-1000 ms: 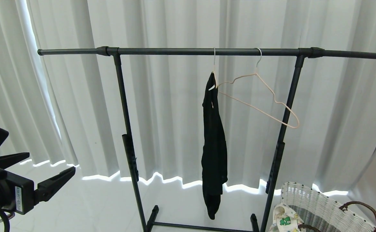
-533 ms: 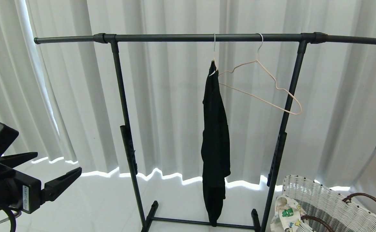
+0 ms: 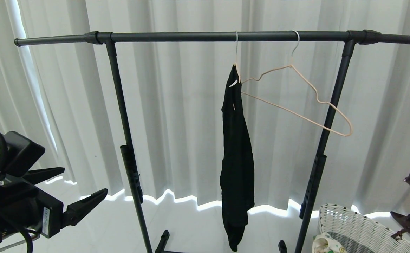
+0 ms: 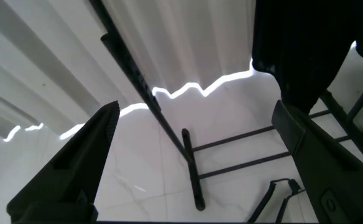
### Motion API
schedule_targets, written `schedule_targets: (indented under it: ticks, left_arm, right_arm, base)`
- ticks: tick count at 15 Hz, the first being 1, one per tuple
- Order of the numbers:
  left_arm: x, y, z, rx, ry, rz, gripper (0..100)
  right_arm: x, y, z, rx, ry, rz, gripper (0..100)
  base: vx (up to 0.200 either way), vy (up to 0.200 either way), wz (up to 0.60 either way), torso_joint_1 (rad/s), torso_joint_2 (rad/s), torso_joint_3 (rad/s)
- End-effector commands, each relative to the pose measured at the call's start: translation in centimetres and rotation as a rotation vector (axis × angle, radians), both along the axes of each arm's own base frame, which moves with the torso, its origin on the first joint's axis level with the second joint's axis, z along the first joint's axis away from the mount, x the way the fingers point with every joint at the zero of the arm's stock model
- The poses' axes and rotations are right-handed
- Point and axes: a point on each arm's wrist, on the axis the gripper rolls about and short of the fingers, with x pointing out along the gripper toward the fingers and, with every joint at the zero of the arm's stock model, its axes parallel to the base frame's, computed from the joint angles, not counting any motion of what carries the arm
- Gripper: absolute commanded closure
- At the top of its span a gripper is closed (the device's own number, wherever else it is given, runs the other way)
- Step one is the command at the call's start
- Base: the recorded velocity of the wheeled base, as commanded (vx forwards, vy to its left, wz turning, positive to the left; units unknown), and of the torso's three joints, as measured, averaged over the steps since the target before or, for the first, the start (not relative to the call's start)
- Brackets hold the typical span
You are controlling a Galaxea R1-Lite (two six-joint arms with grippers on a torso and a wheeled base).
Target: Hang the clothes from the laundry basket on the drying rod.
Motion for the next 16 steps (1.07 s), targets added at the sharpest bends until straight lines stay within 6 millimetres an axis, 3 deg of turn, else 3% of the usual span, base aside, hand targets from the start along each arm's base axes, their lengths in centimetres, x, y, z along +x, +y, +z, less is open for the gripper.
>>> schedule_targets:
  ticks: [1, 5, 8, 11, 16]
  left_arm:
    - [0.1, -0.3, -0.1, 0.001, 0.007, -0.019, 0]
    - [0.3, -0.3, -0.4, 0.004, 0.022, -0.019, 0]
    - [0.1, -0.3, -0.5, 0.005, 0.023, -0.018, 0]
    - [-0.1, -0.2, -1.0, 0.008, 0.04, -0.016, 0]
    - [-0.2, -0.3, -1.4, 0.051, 0.04, -0.035, 0]
  right_arm:
    - [1.0, 0.8, -3.1, 0.05, 0.136, 0.109, 0]
    - [2.8, 3.5, -6.5, 0.056, 0.302, 0.247, 0]
    - [4.6, 5.8, -9.3, 0.104, 0.327, 0.269, 0]
    - [5.5, 6.1, -12.2, 0.08, 0.403, 0.243, 0]
    - [6.9, 6.4, -14.9, 0.06, 0.423, 0.207, 0]
  base:
    - [0.0, 0.0, 0.0, 0.0, 0.0, 0.0]
    - [0.0, 0.0, 0.0, 0.0, 0.0, 0.0]
    - [0.0, 0.0, 0.0, 0.0, 0.0, 0.0]
    - [0.0, 0.0, 0.0, 0.0, 0.0, 0.0]
    - [0.0, 0.0, 0.0, 0.0, 0.0, 0.0]
